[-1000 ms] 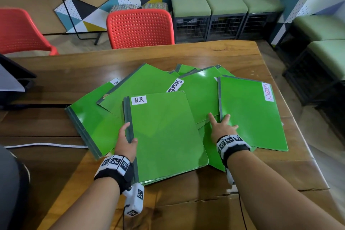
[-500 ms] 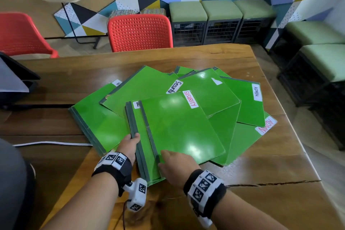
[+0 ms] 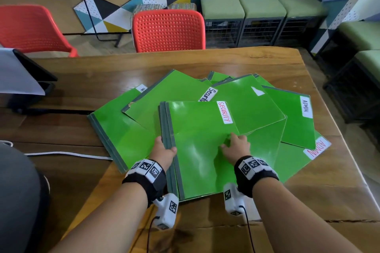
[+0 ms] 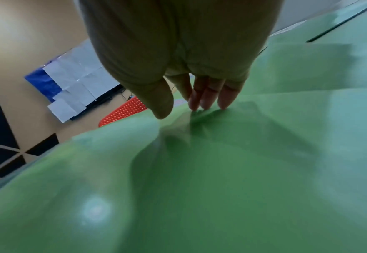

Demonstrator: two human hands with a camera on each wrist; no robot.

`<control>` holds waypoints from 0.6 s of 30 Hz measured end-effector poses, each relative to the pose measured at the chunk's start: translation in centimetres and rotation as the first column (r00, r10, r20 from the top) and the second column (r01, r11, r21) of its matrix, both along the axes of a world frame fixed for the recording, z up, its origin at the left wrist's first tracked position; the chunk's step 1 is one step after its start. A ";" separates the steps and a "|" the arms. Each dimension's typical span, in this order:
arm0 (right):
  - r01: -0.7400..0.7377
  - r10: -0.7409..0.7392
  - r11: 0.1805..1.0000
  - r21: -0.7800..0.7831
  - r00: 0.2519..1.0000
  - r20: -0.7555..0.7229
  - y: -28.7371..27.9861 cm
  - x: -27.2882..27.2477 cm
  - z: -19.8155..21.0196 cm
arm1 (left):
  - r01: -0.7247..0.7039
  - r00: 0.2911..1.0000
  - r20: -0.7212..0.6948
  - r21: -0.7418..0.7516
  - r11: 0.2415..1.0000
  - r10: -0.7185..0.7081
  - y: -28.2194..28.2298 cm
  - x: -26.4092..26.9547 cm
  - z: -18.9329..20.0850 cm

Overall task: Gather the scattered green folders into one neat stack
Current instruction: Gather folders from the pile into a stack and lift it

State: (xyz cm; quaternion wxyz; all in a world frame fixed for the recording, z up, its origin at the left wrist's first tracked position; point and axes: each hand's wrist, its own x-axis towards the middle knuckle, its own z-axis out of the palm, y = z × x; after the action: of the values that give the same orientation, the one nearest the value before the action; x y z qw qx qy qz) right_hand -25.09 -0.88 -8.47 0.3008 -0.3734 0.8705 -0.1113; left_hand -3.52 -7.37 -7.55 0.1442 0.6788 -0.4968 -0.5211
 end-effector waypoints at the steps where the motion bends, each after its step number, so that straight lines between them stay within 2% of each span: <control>1: 0.019 -0.019 1.000 0.000 0.999 -0.030 -0.1 -0.1 0.2 | -0.004 0.998 -0.055 -0.008 1.000 0.004 -0.5 0.0 0.1; 3: 0.108 -0.108 0.994 -0.022 0.994 -0.013 -0.4 -1.0 -0.2 | -0.013 0.979 -0.201 0.005 1.000 0.013 -1.5 0.1 0.6; 5: 0.208 -0.198 0.977 -0.052 0.968 0.155 -0.8 -2.1 -0.2 | -0.017 0.952 -0.304 0.030 0.999 0.025 -2.5 0.4 1.4; 7: 0.334 -0.273 0.939 -0.084 0.869 0.413 -1.0 -3.1 0.0 | -0.001 0.947 -0.322 0.020 1.000 0.007 -3.5 0.7 2.0; 9: 0.425 -0.298 0.901 -0.087 0.752 0.587 -1.1 -3.8 0.1 | 0.074 0.957 -0.284 0.024 0.997 -0.064 -5.0 0.9 2.4; 10: 0.444 -0.298 0.891 -0.090 0.724 0.622 -1.1 -4.1 -0.1 | 0.147 0.966 -0.216 0.022 0.989 -0.139 -6.0 0.8 2.6; 11: 0.444 -0.300 0.892 -0.085 0.722 0.624 -1.0 -4.1 0.0 | 0.246 0.965 -0.091 0.000 0.969 -0.245 -7.1 0.7 2.6; 13: 0.451 -0.329 0.890 -0.061 0.730 0.599 -1.0 -4.1 -0.6 | 0.406 0.899 0.229 -0.123 0.905 -0.372 -9.6 0.4 2.6; 14: 0.451 -0.337 0.891 -0.052 0.734 0.589 -1.0 -4.0 -0.9 | 0.439 0.859 0.375 -0.190 0.878 -0.348 -11.0 0.3 2.4; 16: 0.458 -0.370 0.889 -0.018 0.740 0.561 -1.1 -4.0 -1.8 | 0.484 0.767 0.580 -0.240 0.842 -0.276 -14.0 0.7 1.4; 18: 0.447 -0.374 0.894 -0.004 0.753 0.542 -0.8 -4.1 -2.2 | 0.541 0.642 0.703 -0.132 0.831 -0.306 -16.1 1.9 0.5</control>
State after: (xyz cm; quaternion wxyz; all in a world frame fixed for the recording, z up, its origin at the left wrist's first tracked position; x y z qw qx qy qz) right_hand -29.17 -1.70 -10.71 0.4704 -0.1467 0.8049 -0.3306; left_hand -1.67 -23.47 -7.05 -0.0558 0.6447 -0.7415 -0.1772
